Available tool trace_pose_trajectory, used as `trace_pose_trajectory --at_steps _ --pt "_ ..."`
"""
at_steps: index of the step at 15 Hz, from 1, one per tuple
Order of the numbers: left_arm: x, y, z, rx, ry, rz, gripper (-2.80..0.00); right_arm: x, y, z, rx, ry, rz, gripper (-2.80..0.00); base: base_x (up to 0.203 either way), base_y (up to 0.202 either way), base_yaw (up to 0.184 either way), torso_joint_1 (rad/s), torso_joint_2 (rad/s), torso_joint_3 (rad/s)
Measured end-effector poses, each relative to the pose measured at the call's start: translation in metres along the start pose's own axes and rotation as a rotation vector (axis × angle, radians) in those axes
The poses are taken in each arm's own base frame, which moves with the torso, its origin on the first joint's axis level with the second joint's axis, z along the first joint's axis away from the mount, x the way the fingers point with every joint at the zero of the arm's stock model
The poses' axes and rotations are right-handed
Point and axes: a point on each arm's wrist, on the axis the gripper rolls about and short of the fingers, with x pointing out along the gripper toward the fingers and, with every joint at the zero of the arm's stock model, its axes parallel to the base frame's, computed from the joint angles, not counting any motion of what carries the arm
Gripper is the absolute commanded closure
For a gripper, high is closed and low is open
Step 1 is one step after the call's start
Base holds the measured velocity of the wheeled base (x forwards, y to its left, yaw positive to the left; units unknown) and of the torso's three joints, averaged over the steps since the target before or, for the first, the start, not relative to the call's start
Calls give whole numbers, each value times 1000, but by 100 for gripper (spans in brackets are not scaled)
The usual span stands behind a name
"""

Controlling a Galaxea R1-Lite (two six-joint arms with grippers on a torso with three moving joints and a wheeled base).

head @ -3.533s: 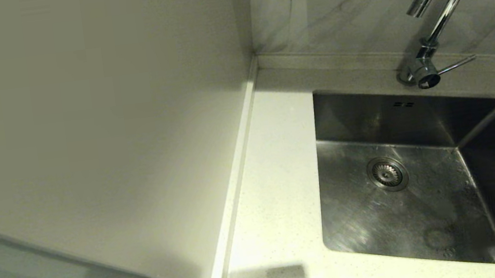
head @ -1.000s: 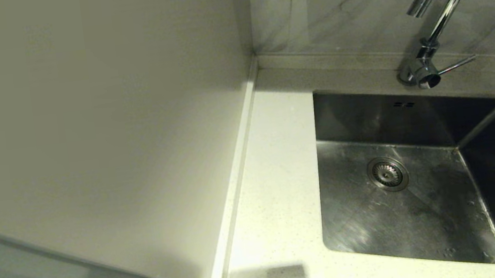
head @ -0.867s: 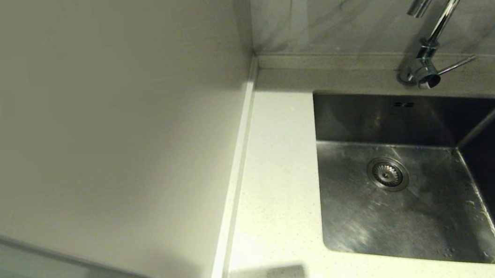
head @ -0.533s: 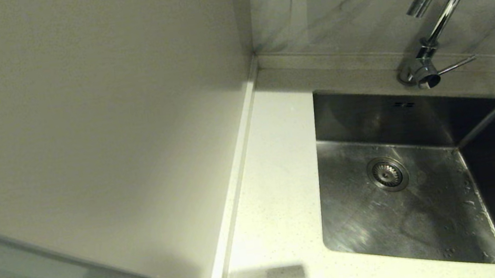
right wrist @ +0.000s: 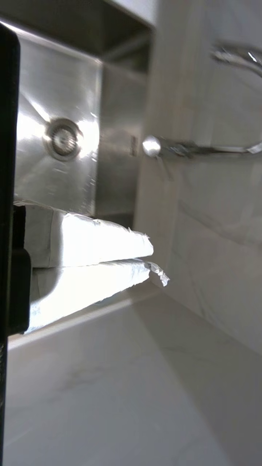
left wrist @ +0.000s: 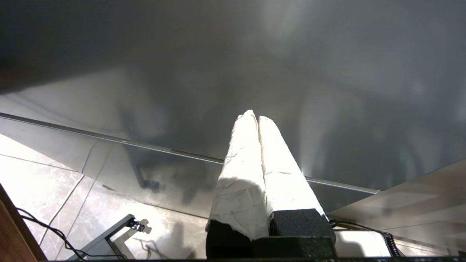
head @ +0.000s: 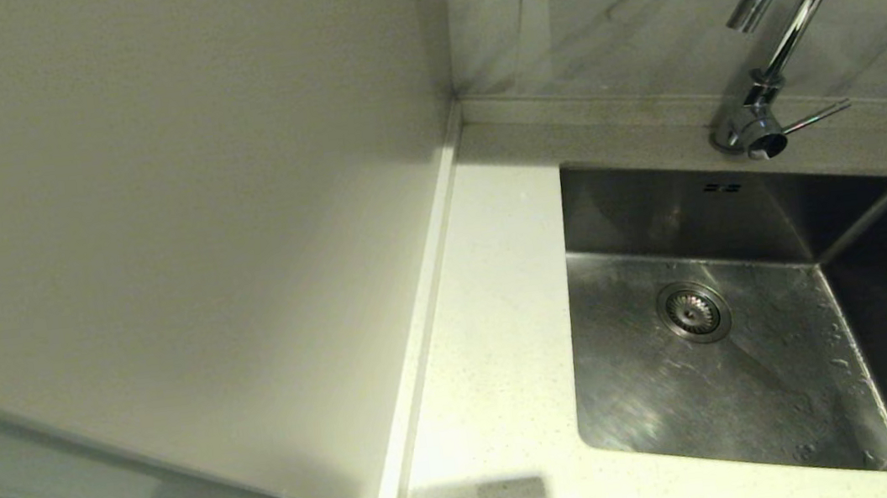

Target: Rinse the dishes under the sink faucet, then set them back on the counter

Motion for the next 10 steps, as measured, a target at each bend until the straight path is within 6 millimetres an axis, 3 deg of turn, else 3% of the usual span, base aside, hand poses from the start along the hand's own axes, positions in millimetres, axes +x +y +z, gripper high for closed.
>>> trace_pose_trajectory --at_steps 3,5,10 --pt "0 0 0 0 0 0 0 -44 -9 -53 -31 -20 51 0 0 0 0 0 0 0" --pt "0 0 0 0 0 0 0 -60 -9 -91 -40 -20 113 0 0 0 0 0 0 0" --pt "0 0 0 0 0 0 0 -64 7 -166 52 110 304 0 0 0 0 0 0 0"
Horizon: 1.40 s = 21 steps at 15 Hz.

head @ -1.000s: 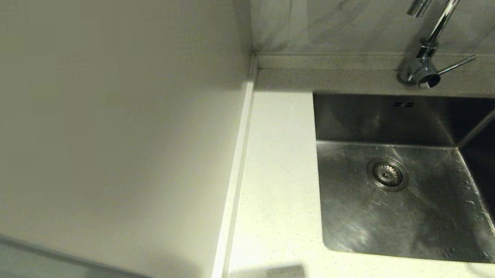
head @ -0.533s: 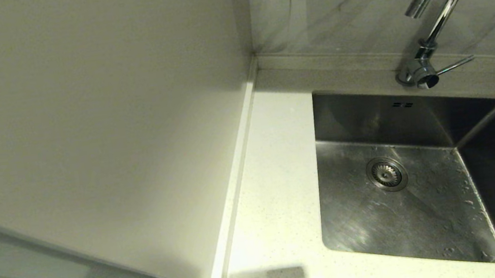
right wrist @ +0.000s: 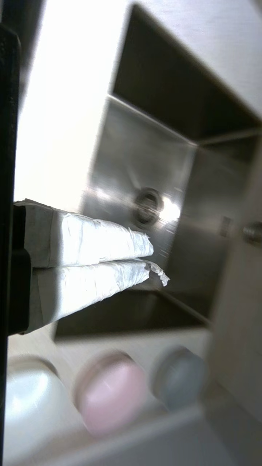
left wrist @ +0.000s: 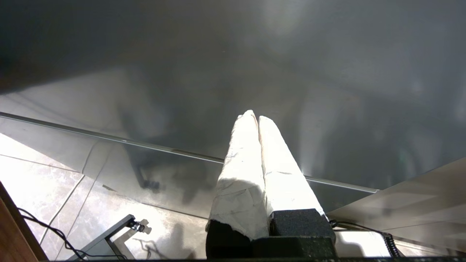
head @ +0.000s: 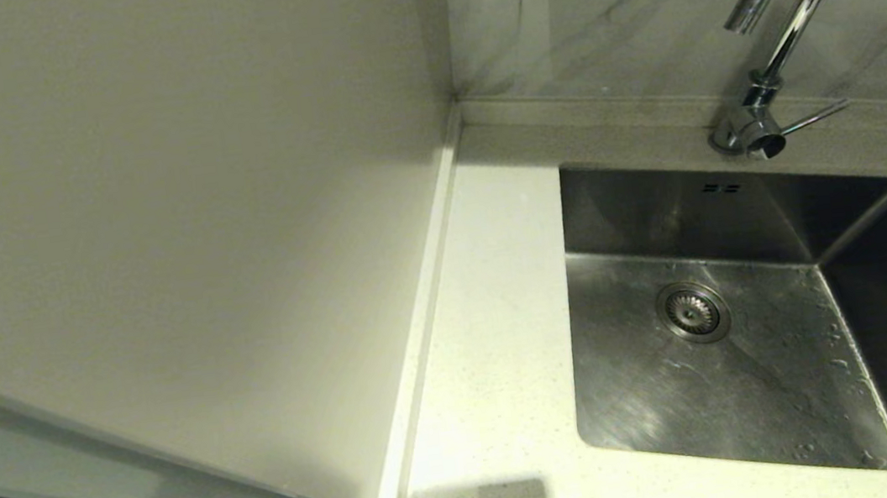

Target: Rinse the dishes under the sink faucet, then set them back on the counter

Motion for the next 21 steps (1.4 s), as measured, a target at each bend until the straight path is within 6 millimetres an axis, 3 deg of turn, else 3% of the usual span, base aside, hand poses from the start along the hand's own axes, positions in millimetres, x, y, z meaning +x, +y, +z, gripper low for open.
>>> trace_pose_trajectory --at_steps 4,6,15,21 --pt "0 0 0 0 0 -1 0 14 8 -52 44 176 58 0 0 0 0 0 0 0" --pt "0 0 0 0 0 -1 0 16 9 -60 35 204 70 0 0 0 0 0 0 0" --pt "0 0 0 0 0 -1 0 13 10 -64 -31 274 94 0 0 0 0 0 0 0" --pt "0 0 0 0 0 0 0 21 9 -59 -52 115 17 0 0 0 0 0 0 0"
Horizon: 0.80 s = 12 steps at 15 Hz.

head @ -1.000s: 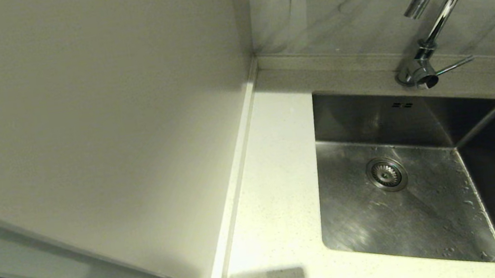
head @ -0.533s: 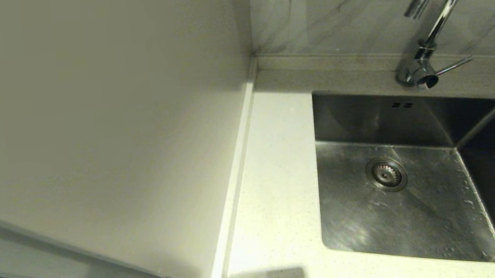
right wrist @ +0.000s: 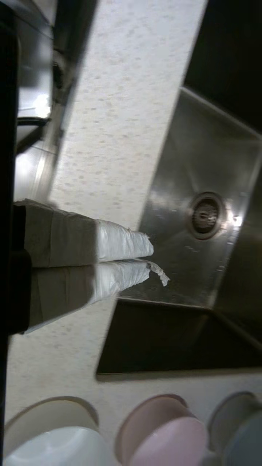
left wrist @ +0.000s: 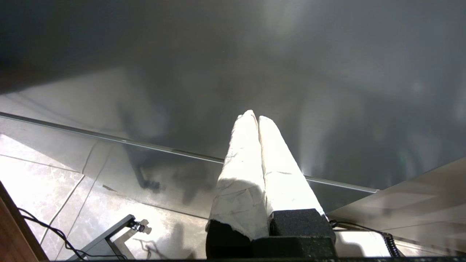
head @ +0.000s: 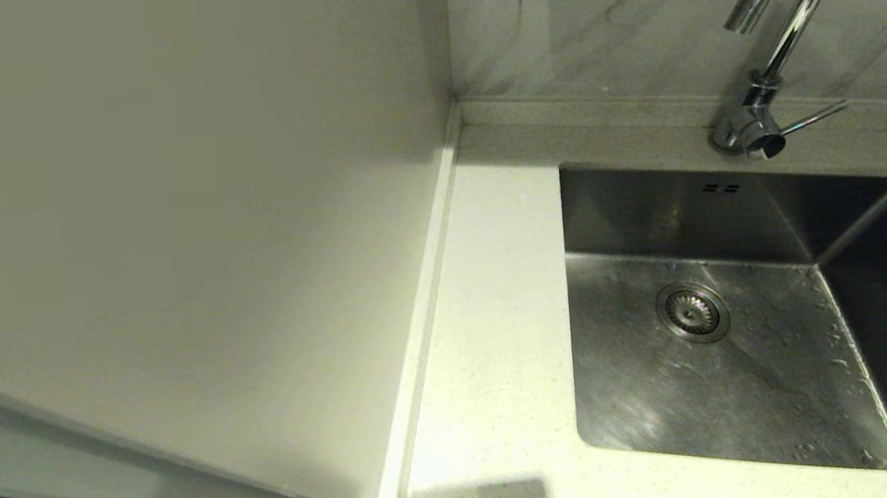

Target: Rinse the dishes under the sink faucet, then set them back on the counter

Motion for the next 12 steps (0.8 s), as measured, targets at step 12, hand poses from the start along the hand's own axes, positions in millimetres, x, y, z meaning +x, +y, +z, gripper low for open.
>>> trace_pose_trajectory --at_steps 12 --pt "0 0 0 0 0 0 0 2 3 -1 10 -37 92 0 0 0 0 0 0 0"
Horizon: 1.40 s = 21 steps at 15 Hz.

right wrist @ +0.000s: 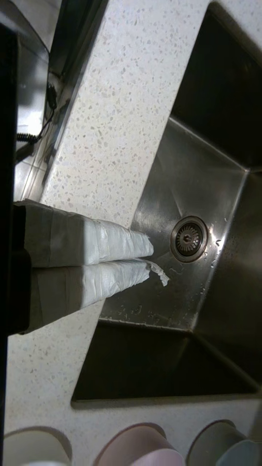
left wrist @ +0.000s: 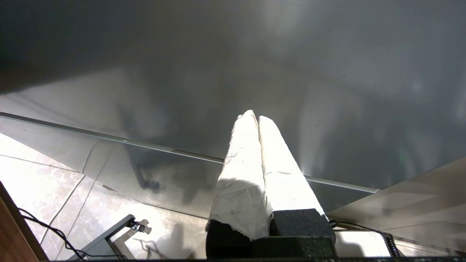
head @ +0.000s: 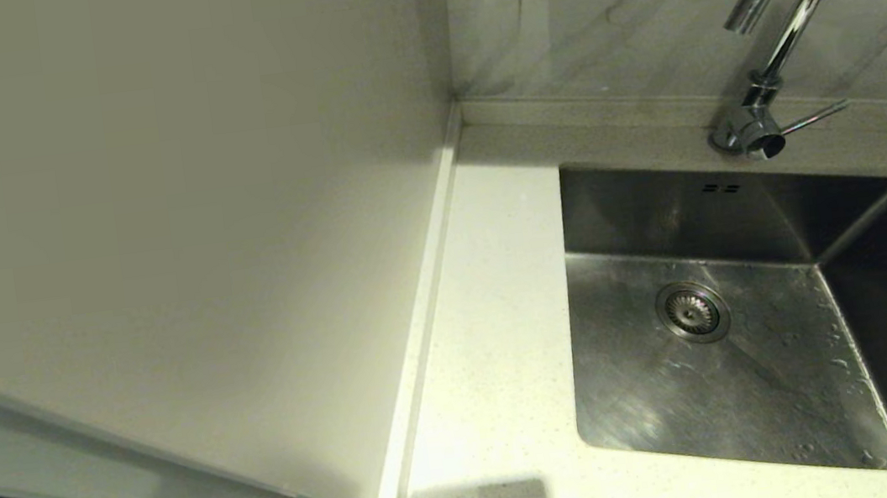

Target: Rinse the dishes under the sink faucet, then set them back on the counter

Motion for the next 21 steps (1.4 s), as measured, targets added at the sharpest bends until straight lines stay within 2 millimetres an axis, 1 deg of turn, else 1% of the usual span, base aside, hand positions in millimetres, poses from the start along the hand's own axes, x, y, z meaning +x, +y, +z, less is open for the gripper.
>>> trace_pose_trajectory --at_steps 5,7,14,16,21 --pt "0 0 0 -1 0 -1 0 -2 1 -3 -7 59 46 0 0 0 0 0 0 0" --pt "0 0 0 -1 0 0 0 -2 1 -2 -35 50 43 0 0 0 0 0 0 0" --pt "0 0 0 0 0 -1 0 3 -1 6 -66 -143 -34 0 0 0 0 0 0 0" --pt "0 0 0 0 0 0 0 3 -1 6 -102 -162 -36 0 0 0 0 0 0 0" --pt "0 0 0 -1 0 0 0 4 1 5 -86 -159 27 0 0 0 0 0 0 0"
